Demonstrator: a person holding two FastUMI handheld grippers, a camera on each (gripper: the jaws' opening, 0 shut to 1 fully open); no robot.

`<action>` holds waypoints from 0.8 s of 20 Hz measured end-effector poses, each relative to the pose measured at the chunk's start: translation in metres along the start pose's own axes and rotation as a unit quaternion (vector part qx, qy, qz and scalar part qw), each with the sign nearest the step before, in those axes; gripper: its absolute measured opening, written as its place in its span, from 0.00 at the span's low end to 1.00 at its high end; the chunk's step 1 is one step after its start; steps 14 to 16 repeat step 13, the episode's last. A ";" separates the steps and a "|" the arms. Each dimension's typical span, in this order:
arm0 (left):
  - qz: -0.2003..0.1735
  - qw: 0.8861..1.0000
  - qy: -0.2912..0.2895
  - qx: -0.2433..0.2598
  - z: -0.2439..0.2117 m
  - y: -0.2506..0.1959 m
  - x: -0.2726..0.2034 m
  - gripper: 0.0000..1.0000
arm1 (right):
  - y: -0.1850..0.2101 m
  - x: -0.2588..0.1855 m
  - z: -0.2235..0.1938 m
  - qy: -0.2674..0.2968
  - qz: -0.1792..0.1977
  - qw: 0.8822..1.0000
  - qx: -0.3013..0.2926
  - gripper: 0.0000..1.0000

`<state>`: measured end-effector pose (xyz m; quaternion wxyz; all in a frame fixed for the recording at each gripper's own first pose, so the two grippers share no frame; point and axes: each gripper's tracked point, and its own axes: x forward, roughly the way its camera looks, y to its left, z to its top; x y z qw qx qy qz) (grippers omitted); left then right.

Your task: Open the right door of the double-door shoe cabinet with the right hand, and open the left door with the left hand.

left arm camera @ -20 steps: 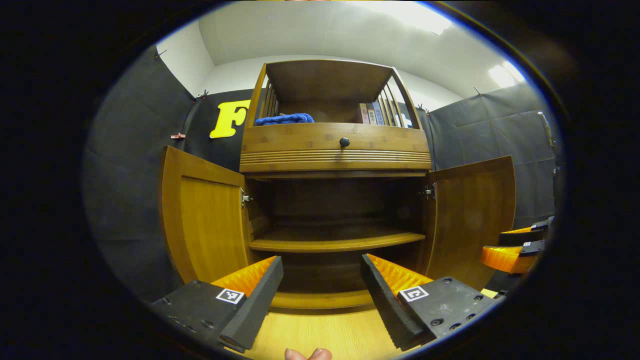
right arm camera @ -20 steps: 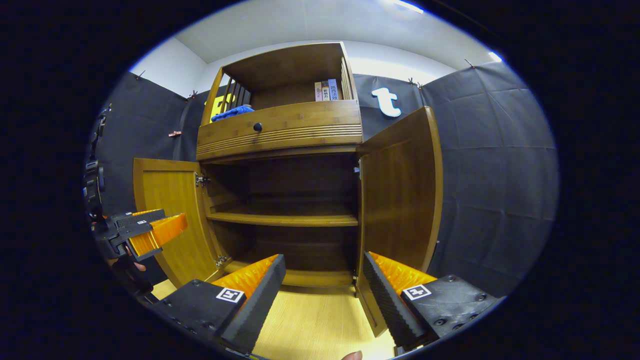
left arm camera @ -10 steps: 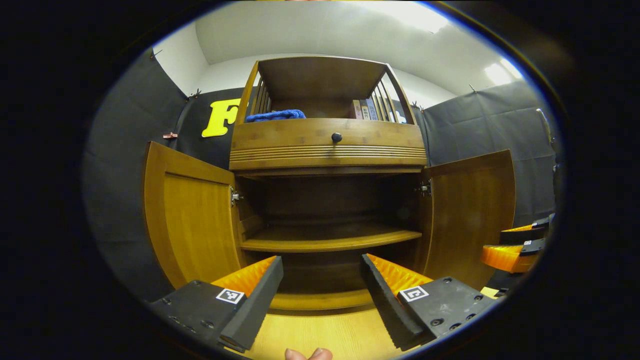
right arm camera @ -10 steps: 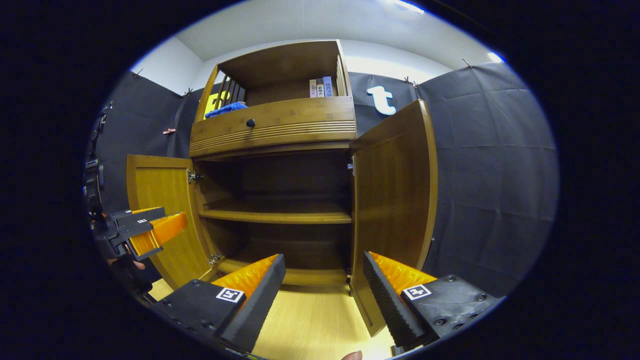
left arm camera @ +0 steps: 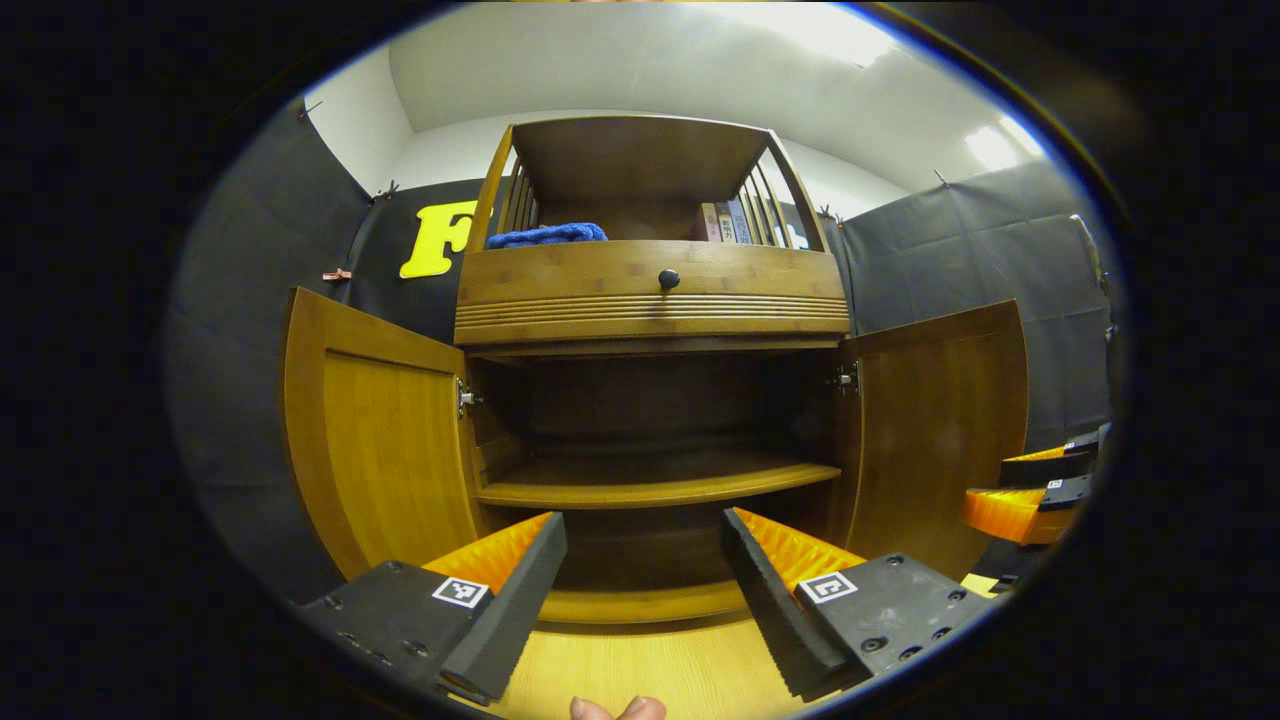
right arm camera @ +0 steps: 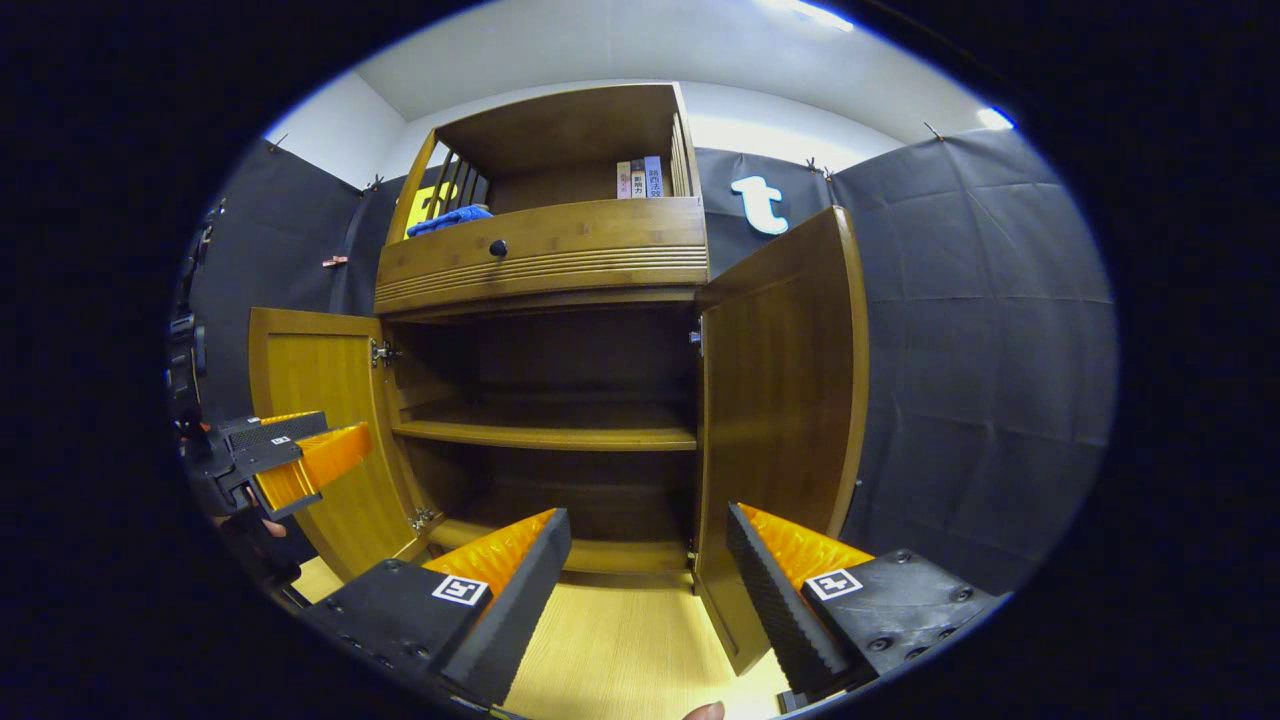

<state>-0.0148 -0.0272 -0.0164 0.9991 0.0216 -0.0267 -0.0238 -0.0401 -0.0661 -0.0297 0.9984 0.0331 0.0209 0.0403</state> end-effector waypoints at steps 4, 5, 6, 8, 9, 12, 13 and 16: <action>-0.004 1.000 0.003 0.002 -0.003 -0.002 -0.001 0.99 | 0.002 -0.001 -0.001 0.000 0.001 1.000 -0.004 0.99; -0.004 1.000 0.002 0.001 -0.003 -0.002 -0.001 0.99 | 0.001 -0.001 -0.001 0.000 0.000 1.000 -0.004 0.99; -0.005 1.000 0.002 0.001 -0.002 -0.002 -0.001 0.99 | 0.001 -0.002 -0.001 0.000 0.000 1.000 -0.004 0.94; -0.005 1.000 0.004 0.002 -0.003 -0.003 -0.001 0.99 | 0.001 -0.002 -0.002 0.003 -0.001 1.000 -0.001 0.94; -0.005 1.000 0.005 0.002 -0.005 -0.002 -0.002 0.99 | 0.001 -0.003 -0.003 0.003 -0.001 1.000 -0.001 0.96; -0.005 1.000 0.007 0.003 -0.006 -0.002 -0.003 0.97 | 0.002 -0.003 -0.003 0.003 0.000 1.000 -0.003 0.99; -0.005 1.000 0.007 0.003 -0.006 -0.002 -0.003 0.99 | 0.002 -0.003 -0.004 0.003 0.000 1.000 -0.003 0.99; -0.005 1.000 0.007 0.003 -0.006 -0.002 -0.003 0.99 | 0.002 -0.003 -0.004 0.003 0.000 1.000 -0.003 0.99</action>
